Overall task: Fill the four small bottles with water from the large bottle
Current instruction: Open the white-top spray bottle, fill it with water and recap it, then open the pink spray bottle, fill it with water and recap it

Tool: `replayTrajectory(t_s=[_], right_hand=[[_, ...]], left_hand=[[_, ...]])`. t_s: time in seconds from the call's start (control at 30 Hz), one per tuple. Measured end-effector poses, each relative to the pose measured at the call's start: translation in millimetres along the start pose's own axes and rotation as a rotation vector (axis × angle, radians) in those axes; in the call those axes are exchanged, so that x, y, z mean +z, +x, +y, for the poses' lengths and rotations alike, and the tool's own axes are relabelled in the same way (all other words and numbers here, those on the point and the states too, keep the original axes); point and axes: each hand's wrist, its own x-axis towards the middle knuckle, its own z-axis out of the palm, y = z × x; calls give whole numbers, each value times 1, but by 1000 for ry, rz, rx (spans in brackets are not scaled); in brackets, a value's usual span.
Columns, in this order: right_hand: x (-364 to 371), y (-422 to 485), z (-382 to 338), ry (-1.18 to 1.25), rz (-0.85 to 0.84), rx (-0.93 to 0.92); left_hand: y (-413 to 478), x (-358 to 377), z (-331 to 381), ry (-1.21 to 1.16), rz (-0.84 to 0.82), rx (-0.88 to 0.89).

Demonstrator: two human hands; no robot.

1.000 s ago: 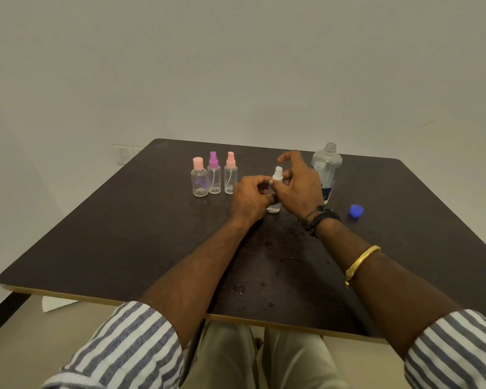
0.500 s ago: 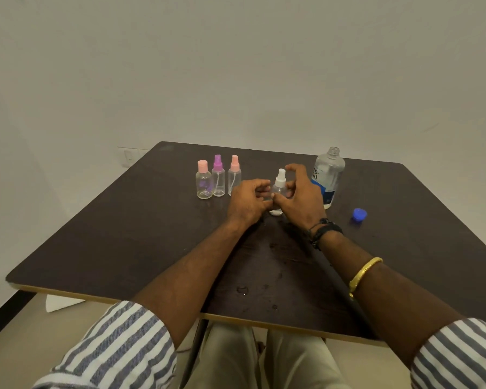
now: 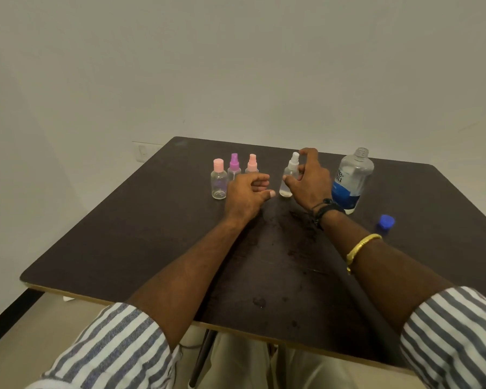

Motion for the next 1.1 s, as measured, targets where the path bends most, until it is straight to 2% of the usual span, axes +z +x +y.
replayTrajectory(t_s=[0.47, 0.6, 0.73, 0.8, 0.93, 1.03, 1.1], right_hand=[[8, 5, 1, -2, -13, 67], [2, 1, -7, -29, 67, 55], [-1, -5, -23, -87, 215, -46], [1, -8, -33, -56, 223, -98], [13, -9, -48, 24, 67, -131], [27, -7, -55, 95, -122, -65], [35, -6, -56, 109, -181, -35]], left_hand=[[-6, -2, -5, 26, -10, -23], [-7, -7, -2, 5, 21, -27], [-8, -13, 4, 12, 94, -7], [-9, -17, 6, 27, 148, 8], [-9, -27, 5, 49, 219, 5], [-6, -33, 2, 49, 250, 0], [-4, -36, 0, 58, 261, 1]])
